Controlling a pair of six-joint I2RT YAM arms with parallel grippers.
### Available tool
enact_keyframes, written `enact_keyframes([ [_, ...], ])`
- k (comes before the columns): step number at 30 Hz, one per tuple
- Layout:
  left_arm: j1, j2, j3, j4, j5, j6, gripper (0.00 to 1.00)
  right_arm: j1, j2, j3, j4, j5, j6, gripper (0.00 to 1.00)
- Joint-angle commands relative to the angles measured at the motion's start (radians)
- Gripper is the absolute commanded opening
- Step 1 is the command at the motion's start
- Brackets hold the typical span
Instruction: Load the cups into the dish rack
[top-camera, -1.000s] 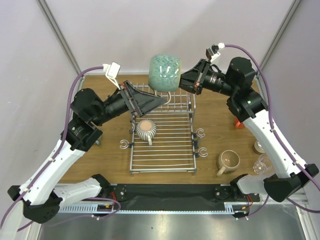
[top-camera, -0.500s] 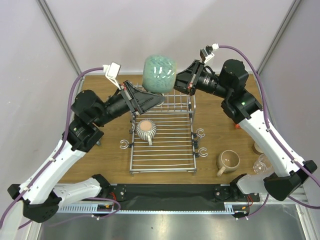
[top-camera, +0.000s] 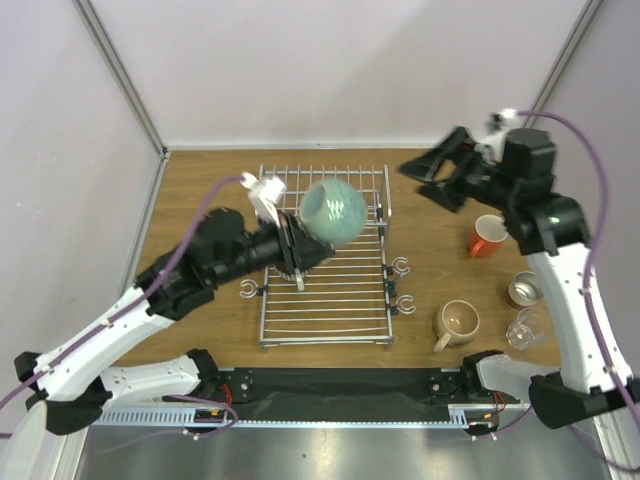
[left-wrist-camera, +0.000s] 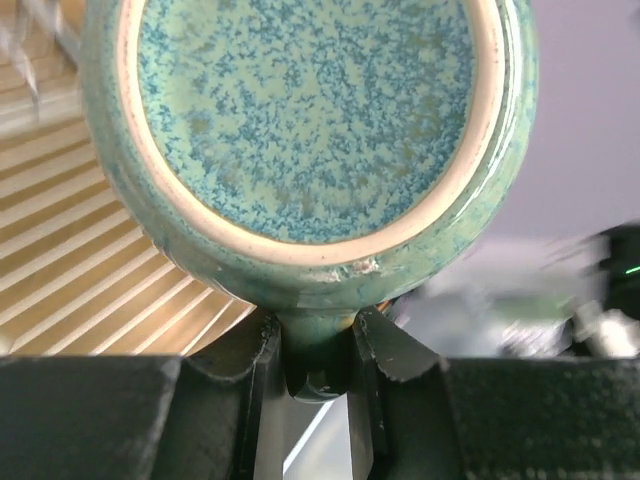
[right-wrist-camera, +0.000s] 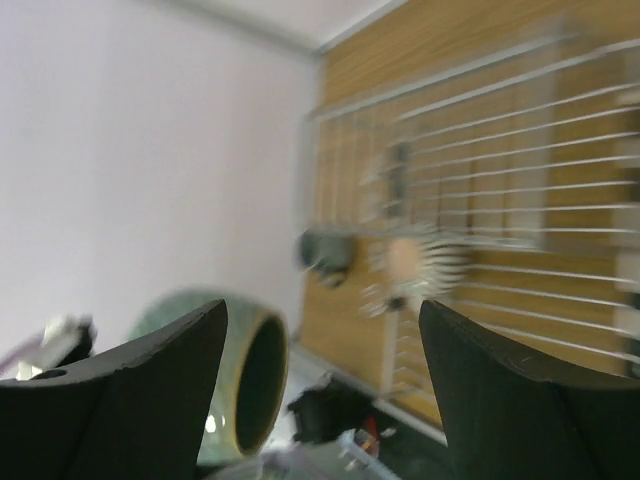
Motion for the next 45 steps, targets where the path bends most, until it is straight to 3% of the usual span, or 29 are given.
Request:
enact_keyframes([
  [1,-0.101,-0.044,-0.072,0.014,-0.187,0.115,0.00,-0.166,-0.071,0.062,-0.388,0.169,-0.192,0.83],
  [3,-0.164,-0.029,-0.094,-0.021,-0.241,0.129,0.00,-0.242,-0.103,0.061,-0.441,0.196,-0.254,0.82],
  [8,-0.322,0.028,-0.165,-0.096,-0.422,0.158,0.00,-0.298,-0.159,0.009,-0.498,0.187,-0.300,0.81],
  [12,-0.338,0.048,-0.270,-0.017,-0.434,0.134,0.00,-0.304,-0.177,0.001,-0.510,0.151,-0.308,0.81],
  [18,-0.338,0.215,-0.300,0.065,-0.431,0.161,0.00,-0.306,-0.202,0.004,-0.539,0.144,-0.334,0.81],
  [22,-0.335,0.282,-0.324,0.206,-0.420,0.172,0.00,-0.304,-0.200,0.001,-0.542,0.131,-0.348,0.81],
  [25,-0.306,0.377,-0.283,0.192,-0.423,0.168,0.00,-0.330,-0.197,-0.007,-0.549,0.125,-0.355,0.81],
  [36,-0.200,0.471,-0.246,0.255,-0.399,0.183,0.00,-0.343,-0.193,-0.022,-0.561,0.116,-0.387,0.82],
  [45,-0.120,0.601,-0.133,0.256,-0.329,0.207,0.00,-0.344,-0.190,-0.028,-0.561,0.104,-0.386,0.81],
])
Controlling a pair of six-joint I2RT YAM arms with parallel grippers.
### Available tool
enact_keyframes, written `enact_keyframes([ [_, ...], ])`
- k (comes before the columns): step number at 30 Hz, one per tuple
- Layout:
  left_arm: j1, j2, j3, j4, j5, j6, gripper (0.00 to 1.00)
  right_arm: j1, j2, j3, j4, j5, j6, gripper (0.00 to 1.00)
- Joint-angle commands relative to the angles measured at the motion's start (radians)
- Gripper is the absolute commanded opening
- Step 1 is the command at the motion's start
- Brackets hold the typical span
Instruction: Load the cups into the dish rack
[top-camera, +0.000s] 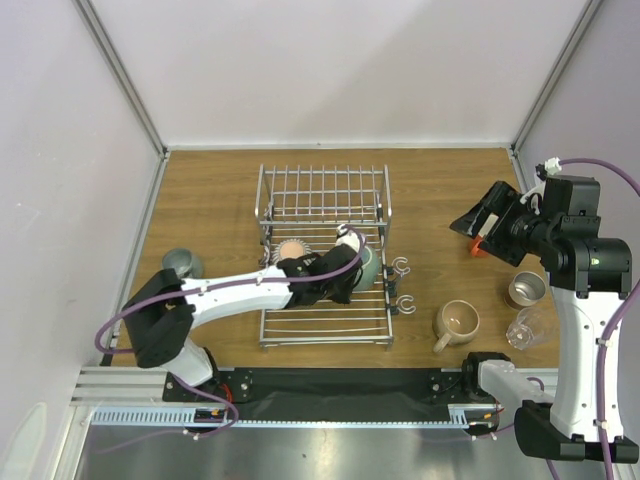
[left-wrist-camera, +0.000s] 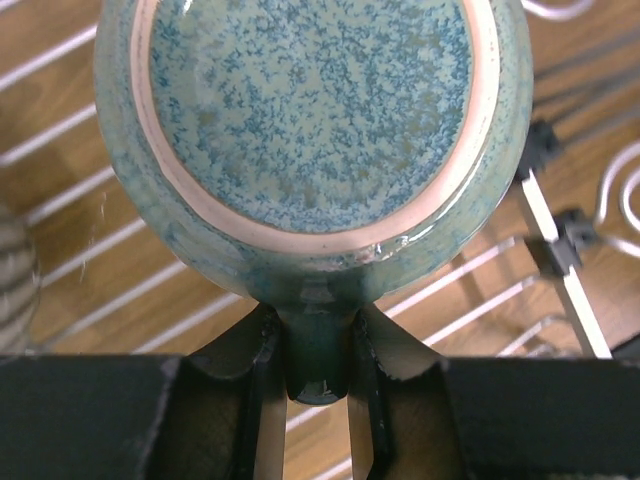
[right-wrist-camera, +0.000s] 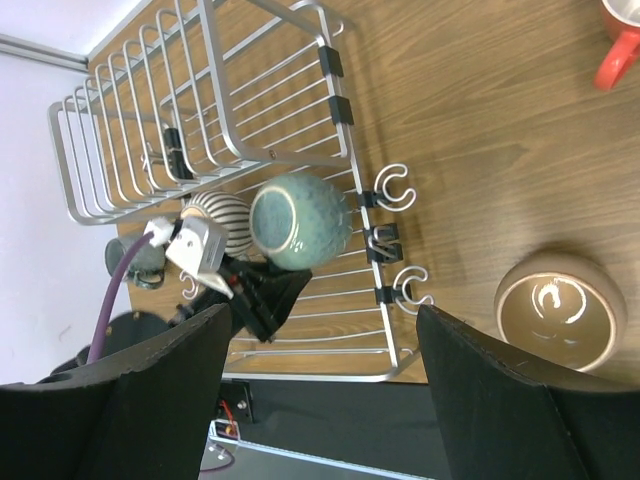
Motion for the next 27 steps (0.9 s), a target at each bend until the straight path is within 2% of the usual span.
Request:
enact_keyframes([
  [1,0.025,0.025,0.114,0.126,0.006,0.035,0.00,-0.005,-0.001,-0.006,-0.010,-0.010,-0.015,0.81],
  [3,0.036,0.048,0.129,0.120,0.002,0.035,0.00,-0.005,0.007,-0.021,-0.016,0.002,-0.008,0.82],
  [5,0.049,0.071,0.140,0.128,0.006,0.034,0.00,-0.005,0.030,-0.032,-0.080,0.077,0.008,0.81],
  [8,0.066,0.092,0.149,0.131,-0.003,0.037,0.07,-0.006,0.047,-0.102,-0.119,0.132,-0.012,0.77],
  [11,0.082,0.108,0.157,0.138,0.002,0.046,0.17,-0.006,0.016,-0.176,-0.094,0.145,-0.015,0.76],
  [15,0.086,0.125,0.166,0.132,0.006,0.060,0.39,-0.006,-0.001,-0.295,-0.083,0.146,-0.009,0.75],
  [17,0.086,0.125,0.155,0.128,0.009,0.060,0.44,-0.006,-0.004,-0.317,-0.080,0.160,-0.006,0.74],
  [18,0.086,0.117,0.151,0.126,0.011,0.058,0.52,-0.006,-0.004,-0.326,-0.082,0.165,-0.004,0.75],
  [21,0.086,0.086,0.118,0.138,0.012,0.061,0.63,-0.005,0.007,-0.358,-0.077,0.181,-0.003,0.75],
  [27,0.085,0.010,0.077,0.131,0.023,0.052,0.71,0.001,0.024,-0.409,-0.056,0.226,0.008,0.74],
])
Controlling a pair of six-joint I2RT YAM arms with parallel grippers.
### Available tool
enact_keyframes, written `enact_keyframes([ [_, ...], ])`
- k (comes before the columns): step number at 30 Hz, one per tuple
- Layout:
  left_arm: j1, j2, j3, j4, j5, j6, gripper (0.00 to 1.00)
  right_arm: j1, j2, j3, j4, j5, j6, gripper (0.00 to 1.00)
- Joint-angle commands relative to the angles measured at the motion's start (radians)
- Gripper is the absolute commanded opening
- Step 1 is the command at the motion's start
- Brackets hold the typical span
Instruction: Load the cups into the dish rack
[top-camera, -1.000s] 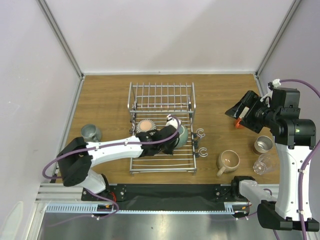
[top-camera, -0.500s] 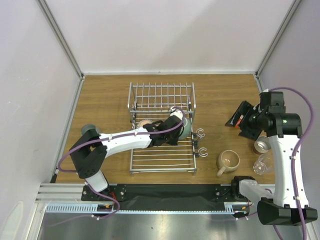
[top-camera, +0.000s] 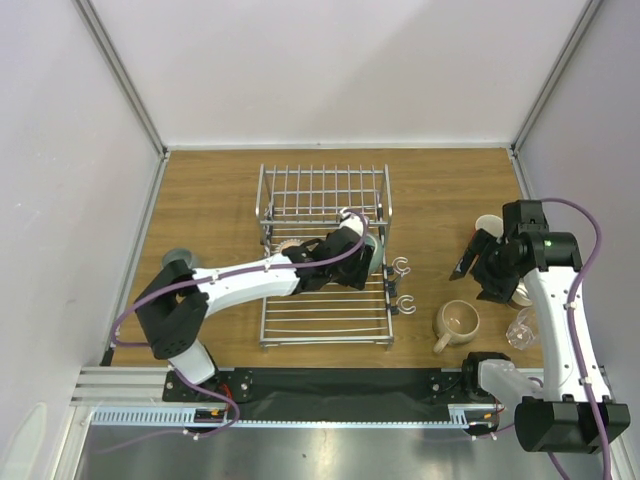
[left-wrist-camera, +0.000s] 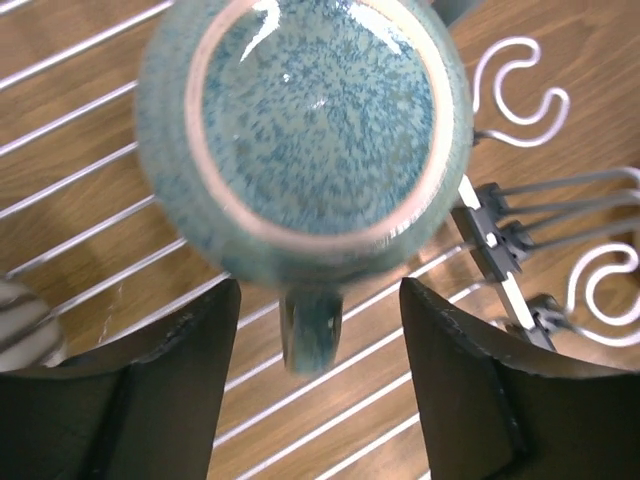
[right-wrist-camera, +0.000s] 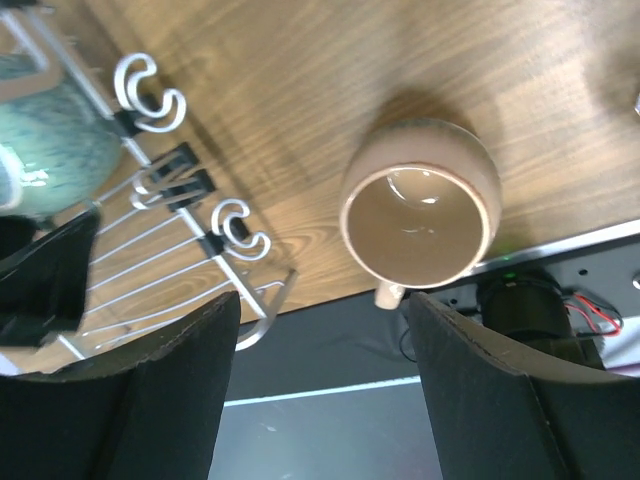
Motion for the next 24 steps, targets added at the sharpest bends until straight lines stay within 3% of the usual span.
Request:
enact_keyframes([
  [1,0.008,-0.127,-0.019,0.038,0.006,0.007,0.72,0.005,0.008,-0.026,0.013,0.047,0.025,0.74],
  [10,0.002,-0.420,-0.147,-0.021,0.218,0.016,0.75,0.121,0.077,-0.150,0.122,0.126,0.114,0.71],
  [15,-0.001,-0.702,-0.221,-0.086,0.308,-0.031,0.75,0.128,0.123,-0.245,0.229,0.126,0.165,0.67],
  [18,0.006,-0.815,-0.232,-0.148,0.315,-0.083,0.80,0.131,0.155,-0.274,0.283,0.126,0.182,0.64],
  [24,0.011,-0.894,-0.105,-0.342,0.260,-0.177,0.82,0.135,0.237,-0.319,0.352,0.159,0.210,0.58],
])
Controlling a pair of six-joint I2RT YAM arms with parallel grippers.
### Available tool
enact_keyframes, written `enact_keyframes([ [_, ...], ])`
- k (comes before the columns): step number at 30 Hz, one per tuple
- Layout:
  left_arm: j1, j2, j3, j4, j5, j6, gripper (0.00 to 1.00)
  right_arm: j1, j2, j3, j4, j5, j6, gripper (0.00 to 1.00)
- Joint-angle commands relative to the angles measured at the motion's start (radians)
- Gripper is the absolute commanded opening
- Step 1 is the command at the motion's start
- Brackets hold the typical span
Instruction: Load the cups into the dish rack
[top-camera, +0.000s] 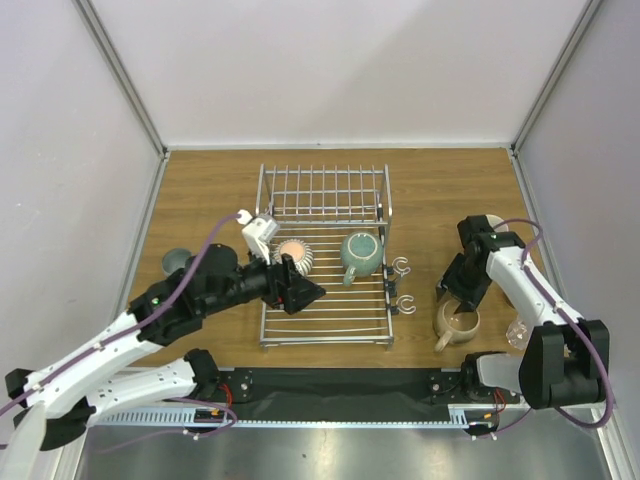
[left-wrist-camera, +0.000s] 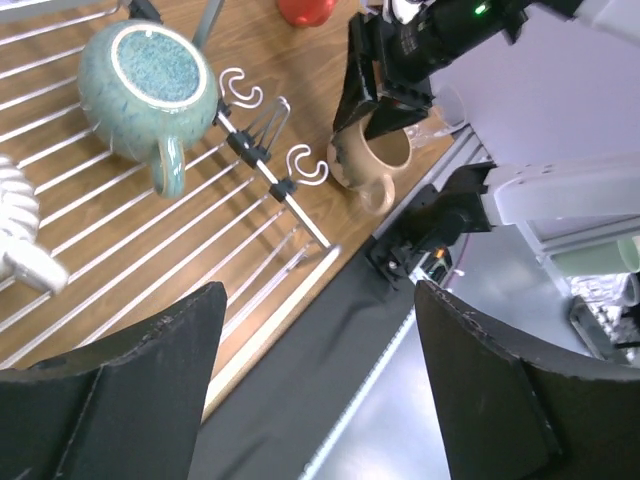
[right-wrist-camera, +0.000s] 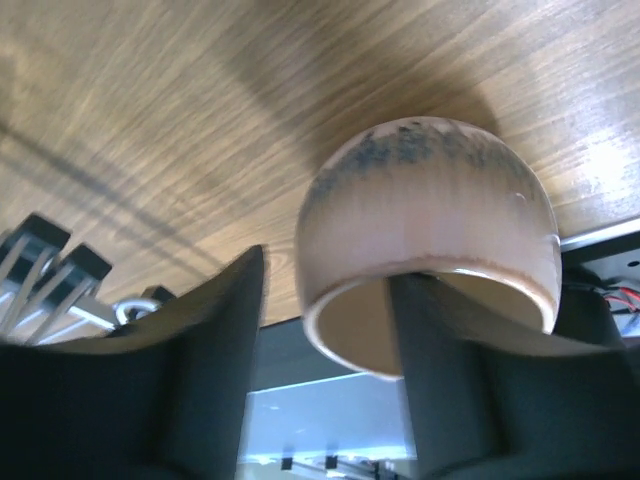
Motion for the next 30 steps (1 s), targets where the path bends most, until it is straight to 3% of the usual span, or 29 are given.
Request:
enact_keyframes([
  [1,0.009,-0.018,0.127,-0.154,-0.043,-0.085,0.83,0.005,0.019,-0.014,0.078,0.050,0.048,0.52],
  [3,0.011,-0.015,0.180,-0.219,-0.076,-0.106,0.85,0.007,0.016,-0.022,0.083,0.058,0.057,0.45],
  [6,0.012,0.015,0.289,-0.276,-0.093,-0.132,0.87,0.007,0.006,-0.029,0.077,0.058,0.076,0.23],
  [7,0.014,0.022,0.339,-0.283,-0.090,-0.139,0.87,0.005,-0.013,-0.031,0.074,0.057,0.085,0.09],
  [9,0.015,0.057,0.387,-0.284,-0.067,-0.151,0.88,0.005,-0.036,-0.005,0.042,0.064,0.094,0.00],
  [15,0.047,0.166,0.556,-0.235,0.057,-0.154,0.90,0.005,-0.119,0.225,-0.072,0.029,0.104,0.00],
  [19,0.106,0.208,0.541,-0.105,0.191,-0.177,0.90,0.005,-0.155,0.444,-0.025,-0.141,0.108,0.00],
  [22,0.118,0.206,0.469,0.063,0.231,-0.226,0.93,0.005,-0.192,0.532,0.099,-0.325,0.160,0.00],
  [25,0.118,0.202,0.394,0.255,0.237,-0.275,0.94,0.005,-0.261,0.532,0.384,-0.520,0.308,0.00],
  [26,0.118,0.211,0.383,0.318,0.240,-0.295,0.95,0.005,-0.277,0.505,0.566,-0.593,0.373,0.00],
  [30,0.117,0.255,0.382,0.375,0.246,-0.304,0.95,0.018,-0.306,0.423,0.995,-0.677,0.674,0.00],
])
